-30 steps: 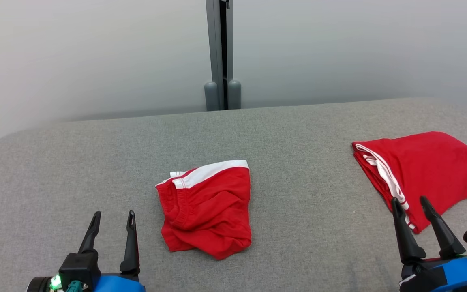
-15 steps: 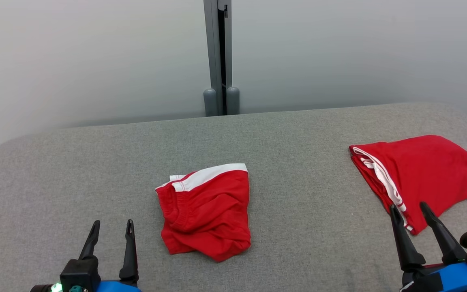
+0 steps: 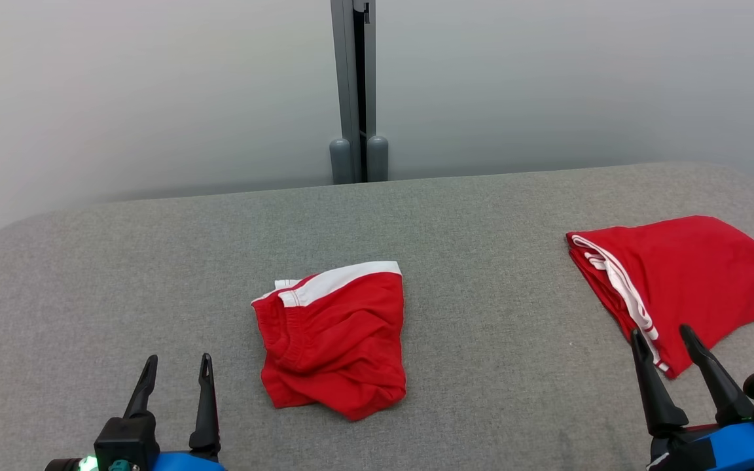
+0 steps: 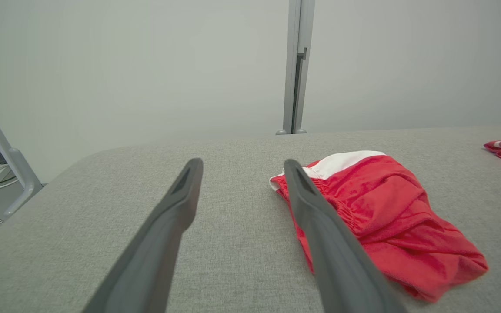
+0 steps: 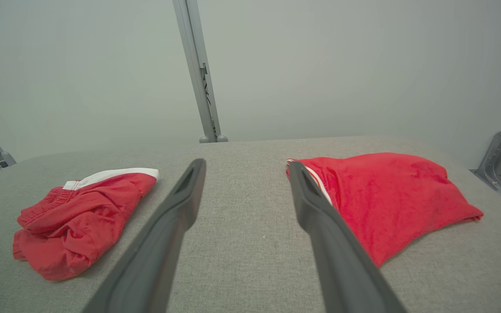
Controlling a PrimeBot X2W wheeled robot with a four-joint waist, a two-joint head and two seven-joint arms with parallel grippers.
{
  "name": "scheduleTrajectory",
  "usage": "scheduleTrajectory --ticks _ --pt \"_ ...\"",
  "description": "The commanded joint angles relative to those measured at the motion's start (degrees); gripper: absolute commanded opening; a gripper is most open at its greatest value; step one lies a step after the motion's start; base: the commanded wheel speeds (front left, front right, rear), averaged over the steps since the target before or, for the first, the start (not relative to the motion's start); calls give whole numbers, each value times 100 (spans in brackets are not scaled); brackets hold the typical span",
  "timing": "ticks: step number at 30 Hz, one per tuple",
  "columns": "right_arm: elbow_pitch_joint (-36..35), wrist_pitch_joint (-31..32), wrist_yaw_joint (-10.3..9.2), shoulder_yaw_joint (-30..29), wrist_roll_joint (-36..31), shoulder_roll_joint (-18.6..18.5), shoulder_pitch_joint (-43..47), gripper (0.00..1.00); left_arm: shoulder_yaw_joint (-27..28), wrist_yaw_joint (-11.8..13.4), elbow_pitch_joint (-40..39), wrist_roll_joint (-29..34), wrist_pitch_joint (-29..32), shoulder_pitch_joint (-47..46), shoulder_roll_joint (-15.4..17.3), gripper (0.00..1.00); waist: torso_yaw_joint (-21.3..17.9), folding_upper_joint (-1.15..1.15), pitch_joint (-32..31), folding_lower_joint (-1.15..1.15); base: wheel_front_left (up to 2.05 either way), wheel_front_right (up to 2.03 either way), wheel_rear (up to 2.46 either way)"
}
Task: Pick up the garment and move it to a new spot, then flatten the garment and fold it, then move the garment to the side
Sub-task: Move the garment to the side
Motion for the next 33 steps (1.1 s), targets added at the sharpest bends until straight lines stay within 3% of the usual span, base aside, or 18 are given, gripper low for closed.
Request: scheduleTrajectory --ticks 1,9,16,25,33 --pt "-27 4 3 -23 -11 19 91 100 -27 33 0 -16 -36 -96 30 100 1 0 1 0 0 0 0" --pt "-4 -4 3 -69 -11 -16 71 100 -45 38 -48 13 -47 -184 58 100 55 0 98 0 0 0 0" --pt "315 55 3 105 0 -53 -435 100 -40 56 -220 138 -117 -630 23 100 374 0 673 0 0 0 0" --pt "1650 -143 3 1185 293 140 -1526 100 -120 -53 -243 320 -195 -1270 -204 100 962 0 1282 0 0 0 0" --pt "3209 -306 3 1929 771 409 -2549 100 -17 -146 -331 499 -204 -1471 -363 100 1256 0 1486 0 0 0 0"
